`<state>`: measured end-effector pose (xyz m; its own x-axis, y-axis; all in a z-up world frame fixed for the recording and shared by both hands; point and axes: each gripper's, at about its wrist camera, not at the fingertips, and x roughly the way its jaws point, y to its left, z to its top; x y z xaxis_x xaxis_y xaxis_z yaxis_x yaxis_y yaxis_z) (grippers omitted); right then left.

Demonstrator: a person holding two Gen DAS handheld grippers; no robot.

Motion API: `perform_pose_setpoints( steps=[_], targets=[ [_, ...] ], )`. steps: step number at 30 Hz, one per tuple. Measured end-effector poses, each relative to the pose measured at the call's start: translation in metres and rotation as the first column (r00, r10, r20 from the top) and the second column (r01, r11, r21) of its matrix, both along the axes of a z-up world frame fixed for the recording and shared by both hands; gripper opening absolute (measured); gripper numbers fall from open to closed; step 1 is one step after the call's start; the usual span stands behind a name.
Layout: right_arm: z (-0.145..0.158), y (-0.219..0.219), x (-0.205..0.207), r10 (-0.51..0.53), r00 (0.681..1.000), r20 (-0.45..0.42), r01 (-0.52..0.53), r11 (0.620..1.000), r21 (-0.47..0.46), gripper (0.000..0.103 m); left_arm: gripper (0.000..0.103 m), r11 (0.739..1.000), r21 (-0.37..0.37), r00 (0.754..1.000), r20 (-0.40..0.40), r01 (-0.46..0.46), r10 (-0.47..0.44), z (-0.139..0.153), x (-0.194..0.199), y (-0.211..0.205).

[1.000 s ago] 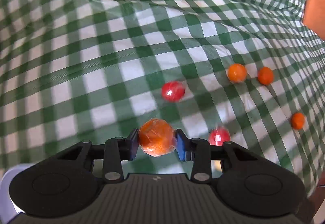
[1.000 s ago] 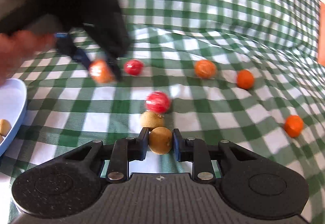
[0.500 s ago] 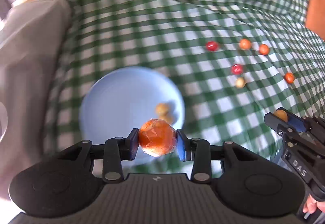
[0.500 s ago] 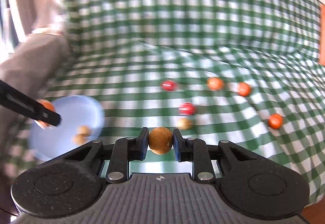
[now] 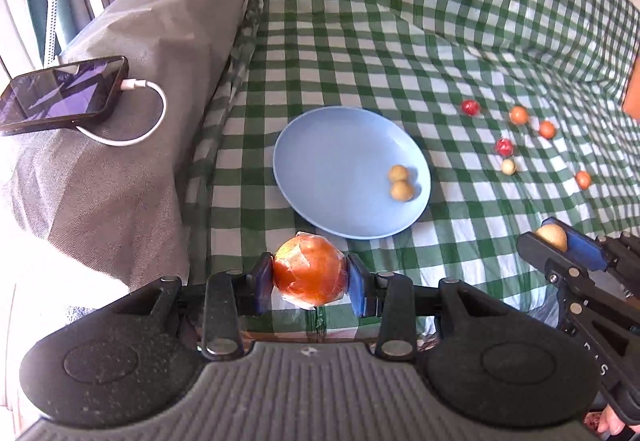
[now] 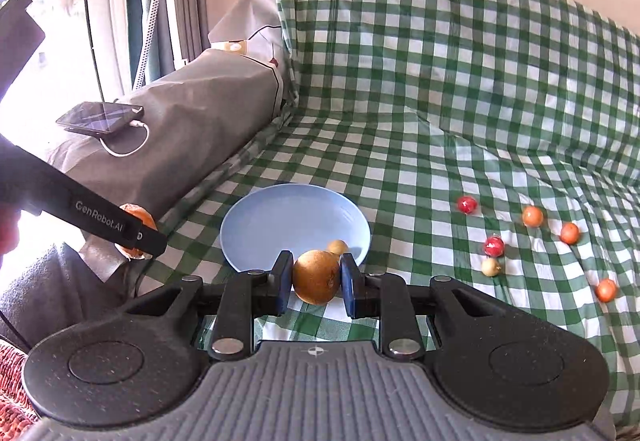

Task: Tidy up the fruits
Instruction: 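Lower both held fruits onto the blue plate and open both tools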

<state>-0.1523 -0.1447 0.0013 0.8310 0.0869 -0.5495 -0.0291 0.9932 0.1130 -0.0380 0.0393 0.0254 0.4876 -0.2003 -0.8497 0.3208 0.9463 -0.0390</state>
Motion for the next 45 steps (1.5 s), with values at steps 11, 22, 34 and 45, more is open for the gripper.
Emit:
perform_pose_setpoints(
  steps=[11,22,34,45],
  targets=[
    [0.004,0.002,-0.007,-0.03,0.999,0.017,0.03,0.999,-0.017,0.026,0.042,1.0,-0.029,1.0,0.026,0.012,-0.011,0.006,-0.007,-0.002],
    [0.0,-0.001,-0.002,-0.034,0.999,0.002,0.034,0.999,-0.007,0.026,0.042,1.0,-0.023,1.0,0.013,0.001,-0.001,0.0,0.004,-0.001],
    [-0.006,-0.002,0.024,-0.032,0.999,-0.016,0.032,0.999,-0.002,0.026,0.042,1.0,-0.014,1.0,0.002,0.001,-0.001,-0.005,0.031,-0.007],
    [-0.03,0.006,0.081,0.005,0.997,-0.074,-0.005,1.0,-0.004,0.026,0.042,0.999,0.024,0.999,-0.031,0.022,-0.021,-0.033,0.075,-0.029]
  ],
)
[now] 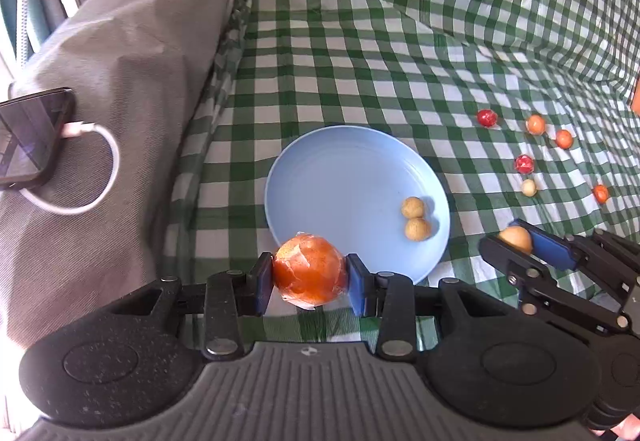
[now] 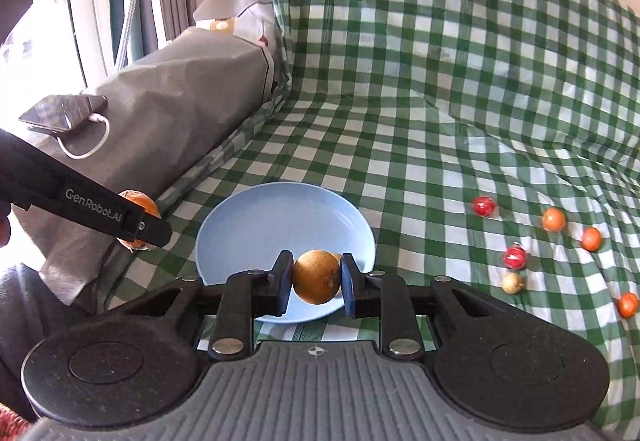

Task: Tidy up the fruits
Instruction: 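Lower both held fruits onto the blue plate and open both tools, then withdraw both open tools from the plate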

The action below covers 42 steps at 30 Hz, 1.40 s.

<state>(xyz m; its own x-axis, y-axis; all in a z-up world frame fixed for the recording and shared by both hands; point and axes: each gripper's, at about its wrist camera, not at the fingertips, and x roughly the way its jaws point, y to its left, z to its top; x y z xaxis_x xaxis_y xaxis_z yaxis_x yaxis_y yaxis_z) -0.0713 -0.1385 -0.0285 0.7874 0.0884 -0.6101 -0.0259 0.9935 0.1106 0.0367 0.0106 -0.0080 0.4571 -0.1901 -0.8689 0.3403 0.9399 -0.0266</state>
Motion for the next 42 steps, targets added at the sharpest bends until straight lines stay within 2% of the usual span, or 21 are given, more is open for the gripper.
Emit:
perform_pose_setpoints(
  steps=[16,17,19,20,21,22,24,26,30,34,42],
  targets=[
    [-0.049,0.0,0.085,0.052,0.995,-0.087,-0.055,0.998,-0.039,0.026,0.045,0.997,0.068,0.997,-0.071,0.033,-0.028,-0.057,0.058,-0.029],
    [-0.051,0.001,0.09,0.055,0.994,-0.093,-0.058,0.998,-0.038,0.026,0.049,0.997,0.067,0.997,-0.071,0.031,-0.026,-0.058,0.061,-0.029],
    [-0.054,0.001,0.097,0.079,0.991,-0.109,-0.082,0.996,-0.024,0.026,0.076,0.997,0.071,0.999,-0.051,0.01,-0.006,-0.055,0.062,-0.028],
    [-0.055,0.001,0.1,0.09,0.989,-0.12,-0.092,0.996,-0.014,0.028,0.083,0.997,0.08,1.0,-0.027,-0.004,0.006,-0.051,0.062,-0.026],
    [-0.055,0.0,0.102,0.081,0.988,-0.132,-0.084,0.996,-0.018,0.032,0.097,0.996,0.086,1.0,-0.009,-0.016,0.017,-0.047,0.061,-0.023],
    [-0.055,-0.002,0.103,0.068,0.988,-0.142,-0.072,0.997,-0.021,0.035,0.103,0.997,0.074,1.0,-0.004,-0.018,0.019,-0.042,0.06,-0.019],
    [-0.05,-0.008,0.099,0.046,0.987,-0.154,-0.047,0.999,-0.002,0.071,0.103,0.999,0.026,1.0,0.003,-0.028,0.028,-0.031,0.053,-0.009],
    [-0.041,-0.014,0.084,0.022,0.99,-0.141,-0.021,1.0,0.011,0.079,0.103,0.999,0.016,0.999,-0.007,-0.036,0.036,-0.025,0.044,-0.002],
    [-0.024,-0.015,0.045,0.025,0.992,-0.123,-0.027,1.0,-0.009,0.087,0.103,0.999,0.004,0.998,-0.021,-0.051,0.051,-0.013,0.014,0.01],
    [-0.009,-0.012,0.003,0.022,0.993,-0.112,-0.022,1.0,-0.004,0.089,0.103,0.999,-0.02,0.999,-0.021,-0.048,0.048,-0.002,-0.016,0.018],
    [0.009,-0.019,-0.044,-0.032,0.998,-0.05,0.032,0.999,-0.001,0.09,0.103,0.999,-0.046,0.998,0.064,-0.016,0.019,0.03,-0.055,0.015]
  ],
)
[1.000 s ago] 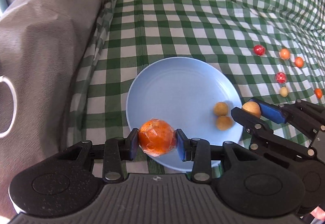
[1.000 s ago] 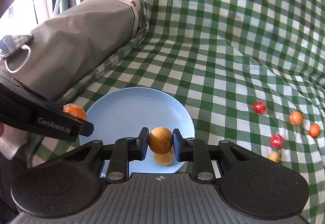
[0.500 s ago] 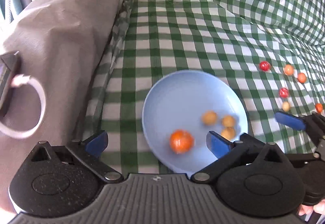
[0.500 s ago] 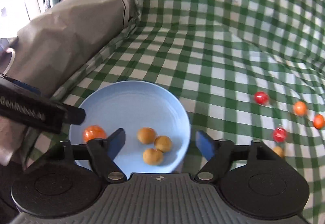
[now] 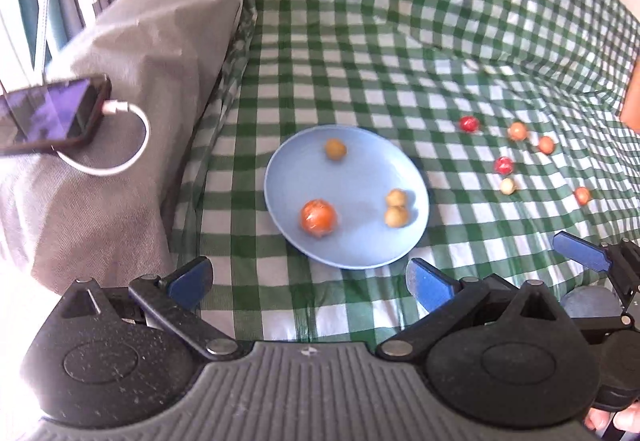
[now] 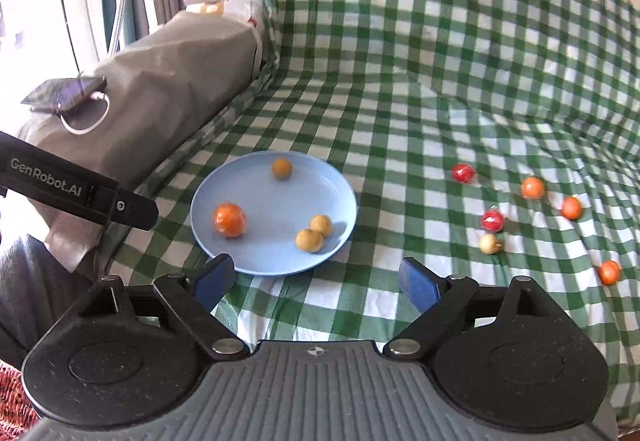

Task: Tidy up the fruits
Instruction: 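Withdraw both open tools from the plate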

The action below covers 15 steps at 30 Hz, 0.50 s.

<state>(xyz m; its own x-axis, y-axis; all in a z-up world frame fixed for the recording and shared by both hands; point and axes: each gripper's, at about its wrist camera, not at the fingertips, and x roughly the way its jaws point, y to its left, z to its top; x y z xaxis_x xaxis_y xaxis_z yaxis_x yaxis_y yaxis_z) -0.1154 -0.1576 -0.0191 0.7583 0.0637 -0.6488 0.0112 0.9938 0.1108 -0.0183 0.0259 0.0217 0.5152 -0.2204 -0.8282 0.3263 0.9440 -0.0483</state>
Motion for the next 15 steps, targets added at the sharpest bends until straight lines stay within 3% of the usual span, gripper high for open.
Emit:
perform_pose_setpoints(
  steps=[15],
  targets=[
    [0.016,-0.022,-0.043,-0.076,0.992,0.096,0.072,0.997,0.041,0.093,0.103,0.999,0.026,0.997,0.066,0.033,-0.035,0.021,-0.031,-0.018]
  ],
)
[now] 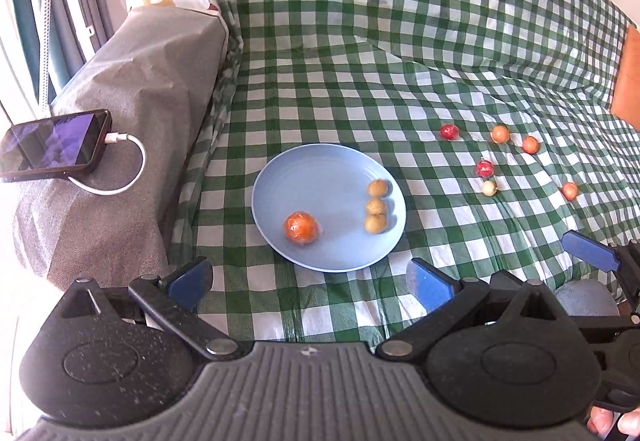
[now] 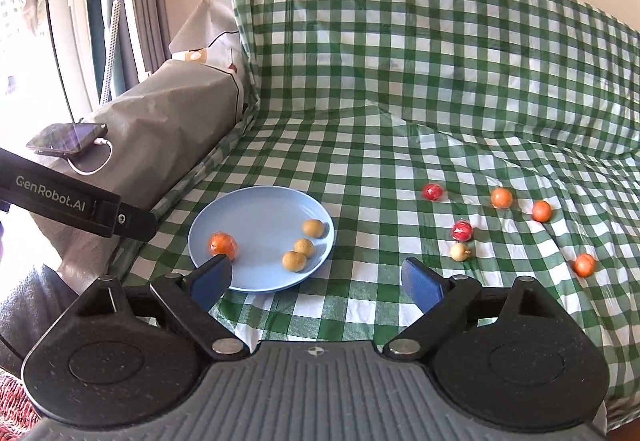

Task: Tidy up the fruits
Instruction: 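Withdraw both open tools from the plate, then grasp the wrapped red fruit with left tool while right tool grasps the mandarin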

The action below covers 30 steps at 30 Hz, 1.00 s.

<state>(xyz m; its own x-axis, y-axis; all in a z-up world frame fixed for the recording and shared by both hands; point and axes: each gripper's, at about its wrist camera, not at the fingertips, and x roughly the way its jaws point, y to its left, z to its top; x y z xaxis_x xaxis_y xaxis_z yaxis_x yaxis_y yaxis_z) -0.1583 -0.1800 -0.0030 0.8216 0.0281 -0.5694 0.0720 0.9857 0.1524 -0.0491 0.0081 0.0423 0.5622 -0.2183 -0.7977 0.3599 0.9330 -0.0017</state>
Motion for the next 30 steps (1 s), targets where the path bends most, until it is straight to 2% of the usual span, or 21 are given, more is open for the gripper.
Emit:
perform_pose_setpoints(
  steps=[11,17,24,30],
  targets=[
    [-0.003,-0.017,-0.006,-0.06,0.998,0.009,0.06,0.997,0.044,0.093,0.103,0.999,0.028,0.999,0.003,0.035,-0.035,0.0,-0.002,-0.02],
    [-0.011,-0.045,-0.009,-0.15,0.989,-0.001,0.15,0.987,0.062,0.094,0.103,0.997,0.038,0.997,0.003,0.074,-0.074,-0.001,0.007,-0.05],
    [-0.03,-0.1,-0.015,-0.324,0.945,-0.04,0.326,0.943,0.07,0.095,0.103,0.984,0.045,0.985,-0.002,0.172,-0.172,-0.014,0.028,-0.12],
    [-0.058,-0.151,-0.007,-0.434,0.897,-0.083,0.439,0.897,0.05,0.095,0.103,0.974,0.027,0.974,-0.046,0.224,-0.223,-0.039,0.063,-0.191]
  ],
)
